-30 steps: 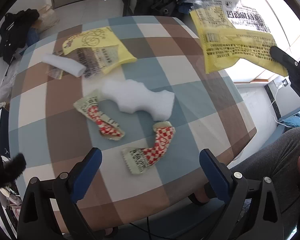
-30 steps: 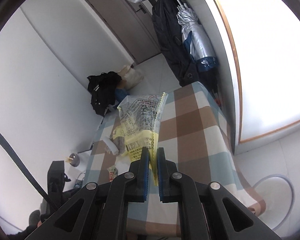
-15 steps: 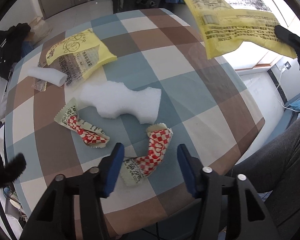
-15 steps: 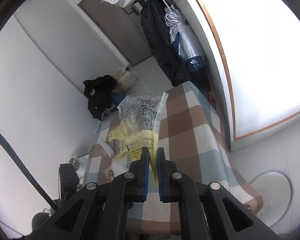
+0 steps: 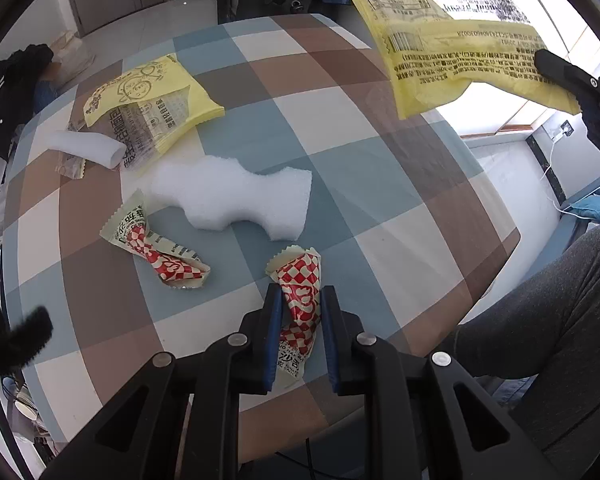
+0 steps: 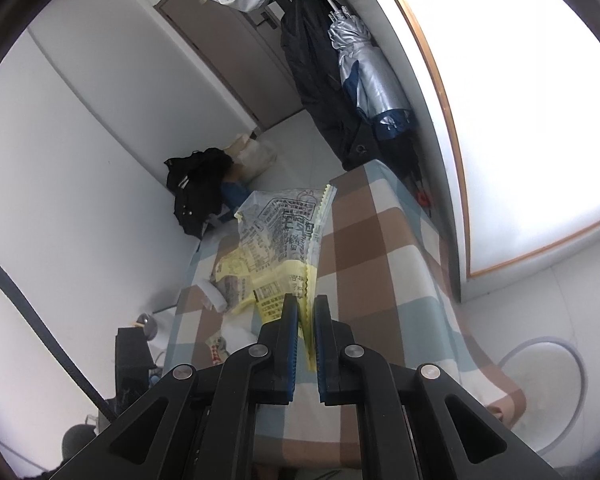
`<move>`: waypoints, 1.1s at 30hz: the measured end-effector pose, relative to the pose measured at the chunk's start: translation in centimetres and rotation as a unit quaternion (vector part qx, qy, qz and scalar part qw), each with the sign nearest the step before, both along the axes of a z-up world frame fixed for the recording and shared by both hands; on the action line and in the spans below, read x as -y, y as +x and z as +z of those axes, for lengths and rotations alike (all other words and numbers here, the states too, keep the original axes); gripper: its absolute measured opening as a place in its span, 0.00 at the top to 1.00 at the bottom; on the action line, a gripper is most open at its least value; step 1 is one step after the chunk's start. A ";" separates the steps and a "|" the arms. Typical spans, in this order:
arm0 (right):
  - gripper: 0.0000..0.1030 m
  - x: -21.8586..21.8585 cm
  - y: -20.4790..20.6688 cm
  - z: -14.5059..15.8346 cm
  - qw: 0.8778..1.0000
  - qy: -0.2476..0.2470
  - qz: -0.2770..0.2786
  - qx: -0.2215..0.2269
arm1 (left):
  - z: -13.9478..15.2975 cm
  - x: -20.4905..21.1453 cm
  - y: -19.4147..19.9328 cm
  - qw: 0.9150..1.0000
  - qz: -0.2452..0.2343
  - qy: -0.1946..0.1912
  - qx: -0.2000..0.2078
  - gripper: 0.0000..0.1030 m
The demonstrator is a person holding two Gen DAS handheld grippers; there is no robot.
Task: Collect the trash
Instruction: 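Lift the yellow wrapper with the right gripper while the left gripper grasps a red-checked wrapper, then carry the yellow and red-checked wrappers with both grippers over the trash bin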
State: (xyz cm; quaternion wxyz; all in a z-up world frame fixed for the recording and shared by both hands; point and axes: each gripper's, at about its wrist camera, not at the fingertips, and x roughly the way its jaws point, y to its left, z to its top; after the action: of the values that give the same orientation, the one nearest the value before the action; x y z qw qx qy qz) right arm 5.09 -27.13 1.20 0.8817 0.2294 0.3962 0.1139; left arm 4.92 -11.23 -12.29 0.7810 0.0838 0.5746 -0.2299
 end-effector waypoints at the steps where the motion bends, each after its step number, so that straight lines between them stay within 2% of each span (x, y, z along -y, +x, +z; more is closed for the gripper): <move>1: 0.93 0.0 0.0 0.0 1.000 -0.001 0.000 -0.001 | 0.0 -0.1 0.0 1.000 0.001 -0.001 -0.001 0.86; 6: 0.93 -0.4 0.1 -0.1 1.000 -0.009 0.000 -0.005 | 0.7 -0.5 -0.1 1.000 0.014 -0.004 0.009 0.86; 12: 0.93 -0.7 0.2 0.0 1.000 -0.017 -0.003 -0.005 | 3.6 -1.8 -1.0 0.998 0.028 -0.027 0.052 0.86; 16: 0.93 -1.1 0.0 0.0 1.000 -0.027 -0.003 -0.004 | 5.0 -2.6 -0.9 0.996 0.041 -0.049 0.059 0.86; 21: 0.93 -0.9 -0.6 0.3 1.000 -0.025 -0.008 0.002 | 6.6 -2.9 -1.0 0.994 0.050 -0.058 0.079 0.86; 27: 0.93 -0.8 -1.6 1.2 1.000 -0.019 -0.001 0.021 | 9.5 -4.1 -0.3 0.987 0.081 -0.089 0.105 0.86; 33: 0.93 -0.6 -2.3 2.5 0.999 -0.009 0.006 0.036 | 12.1 -3.7 -0.6 0.982 0.087 -0.114 0.126 0.86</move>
State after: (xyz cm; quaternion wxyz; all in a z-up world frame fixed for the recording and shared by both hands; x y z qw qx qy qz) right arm 2.83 -26.48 3.70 0.8966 0.2152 0.3667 0.1239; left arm 4.36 -7.52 -0.20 0.8685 -0.0279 0.4468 -0.2127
